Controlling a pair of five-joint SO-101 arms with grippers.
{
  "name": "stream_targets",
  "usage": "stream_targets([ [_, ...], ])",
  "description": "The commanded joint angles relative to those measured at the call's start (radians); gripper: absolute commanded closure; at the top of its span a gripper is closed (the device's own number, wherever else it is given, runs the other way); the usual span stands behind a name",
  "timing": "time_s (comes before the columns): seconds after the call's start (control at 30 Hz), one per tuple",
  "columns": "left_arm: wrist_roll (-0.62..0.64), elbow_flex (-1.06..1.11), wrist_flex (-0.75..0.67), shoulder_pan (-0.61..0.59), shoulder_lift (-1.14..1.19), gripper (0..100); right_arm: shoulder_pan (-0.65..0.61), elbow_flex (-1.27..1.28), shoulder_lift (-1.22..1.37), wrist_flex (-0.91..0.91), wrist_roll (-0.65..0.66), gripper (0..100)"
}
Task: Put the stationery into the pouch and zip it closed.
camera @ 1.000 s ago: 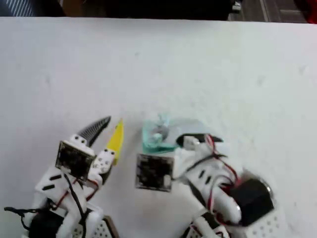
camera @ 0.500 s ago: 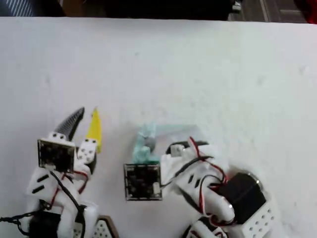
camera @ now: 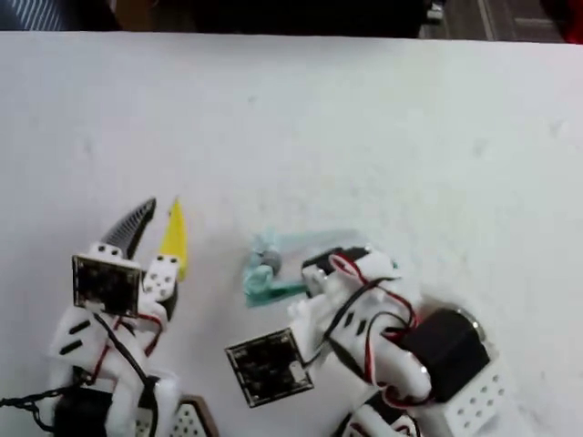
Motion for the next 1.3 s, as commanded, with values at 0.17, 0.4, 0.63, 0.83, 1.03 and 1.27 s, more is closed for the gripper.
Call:
stream_targets([
  [0.17,-0.011,-0.006,0.043,0.143,0.004,88,-0.005,-0.261,0.252,0.027,0.123,98.1],
  [0.4,-0.012,0.055,0.041,0.15,0.004,88,-0.012,-0.285,0.338,0.038,0.193,98.1],
  [0.63,-0.011,0.114,-0.017,0.159,0.002,88,-0.012,0.058,0.145,0.035,0.359,98.1],
  [0.83,-0.011,0.127,-0.101,0.384,0.004,88,-0.045,0.201,0.001,0.035,0.385,98.1],
  [1.03,-0.012,0.33,-0.285,0.582,0.005,88,-0.117,0.284,-0.108,0.035,0.382,98.1],
  [1.27,-0.089,0.361,-0.221,0.599,0.004,88,-0.114,0.305,-0.282,0.033,0.382,98.1],
])
